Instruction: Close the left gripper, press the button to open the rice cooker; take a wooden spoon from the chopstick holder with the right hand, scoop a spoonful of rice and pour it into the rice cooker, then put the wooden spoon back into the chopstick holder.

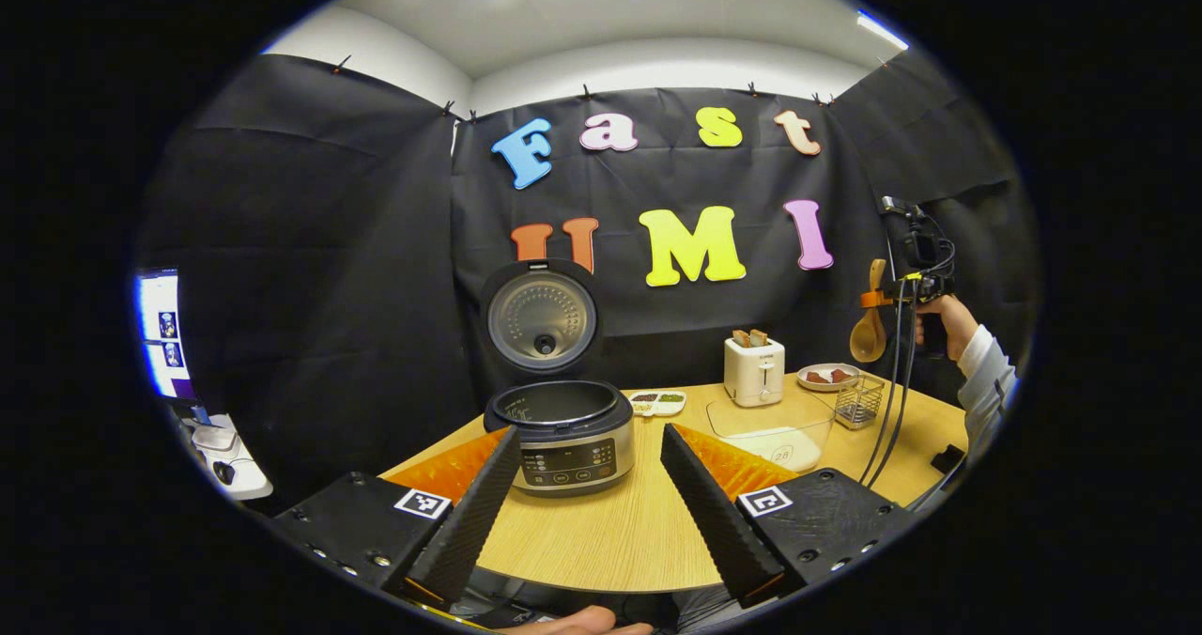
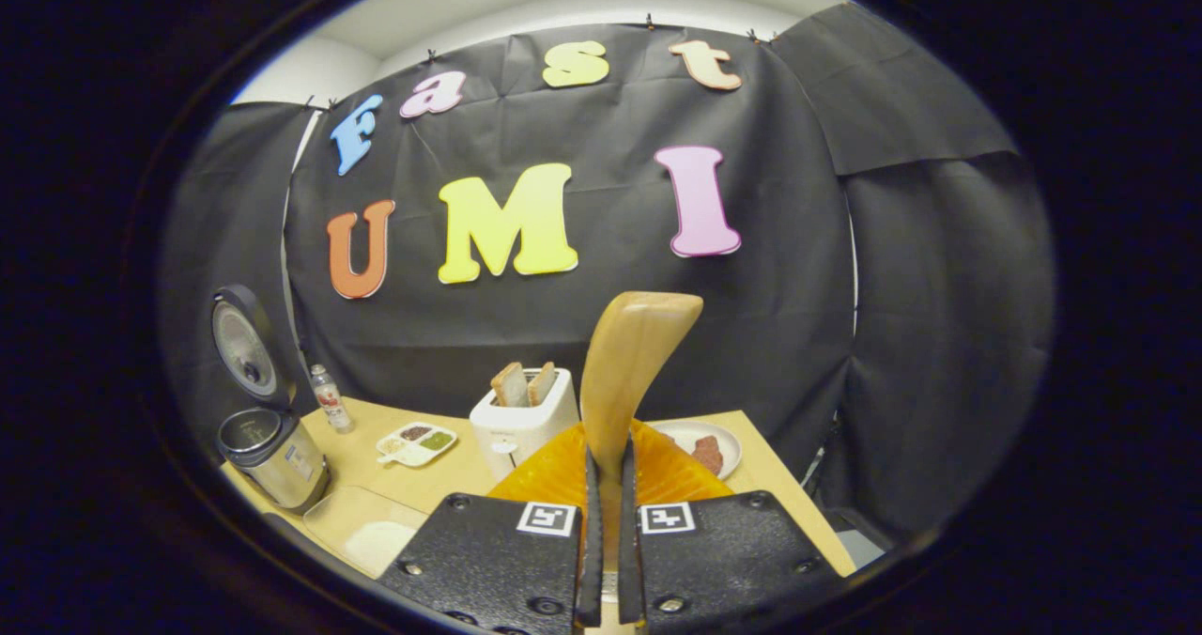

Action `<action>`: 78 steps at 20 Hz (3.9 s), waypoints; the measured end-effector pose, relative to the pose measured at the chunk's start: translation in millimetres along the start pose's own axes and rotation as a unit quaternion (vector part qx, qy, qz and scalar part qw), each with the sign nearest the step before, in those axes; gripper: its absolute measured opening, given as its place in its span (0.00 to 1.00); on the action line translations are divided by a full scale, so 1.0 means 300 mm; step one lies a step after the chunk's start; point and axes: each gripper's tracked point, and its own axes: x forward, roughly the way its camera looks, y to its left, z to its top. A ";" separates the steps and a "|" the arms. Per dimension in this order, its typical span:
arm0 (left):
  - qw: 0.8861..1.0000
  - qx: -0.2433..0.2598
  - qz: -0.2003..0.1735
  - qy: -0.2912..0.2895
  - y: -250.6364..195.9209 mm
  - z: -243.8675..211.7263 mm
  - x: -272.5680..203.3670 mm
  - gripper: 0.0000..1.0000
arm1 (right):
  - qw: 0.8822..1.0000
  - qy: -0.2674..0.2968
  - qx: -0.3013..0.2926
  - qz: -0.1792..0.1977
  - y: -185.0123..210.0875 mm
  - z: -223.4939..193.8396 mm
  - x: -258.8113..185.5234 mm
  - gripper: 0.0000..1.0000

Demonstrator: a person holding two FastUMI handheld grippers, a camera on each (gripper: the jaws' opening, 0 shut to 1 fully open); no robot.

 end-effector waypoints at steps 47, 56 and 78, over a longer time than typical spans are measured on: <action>0.991 -0.110 0.067 -0.018 0.468 0.496 1.384 0.94 | 0.993 -0.092 -0.006 -0.078 -0.070 0.065 -0.575 0.86; 0.993 -0.084 0.071 0.041 0.425 0.437 1.211 0.97 | 0.990 -0.130 -0.007 -0.053 -0.012 0.108 -0.771 0.87; 0.966 -0.067 0.042 0.245 0.228 -0.161 0.726 0.98 | 0.992 -0.111 -0.054 -0.015 0.087 0.044 -1.091 0.90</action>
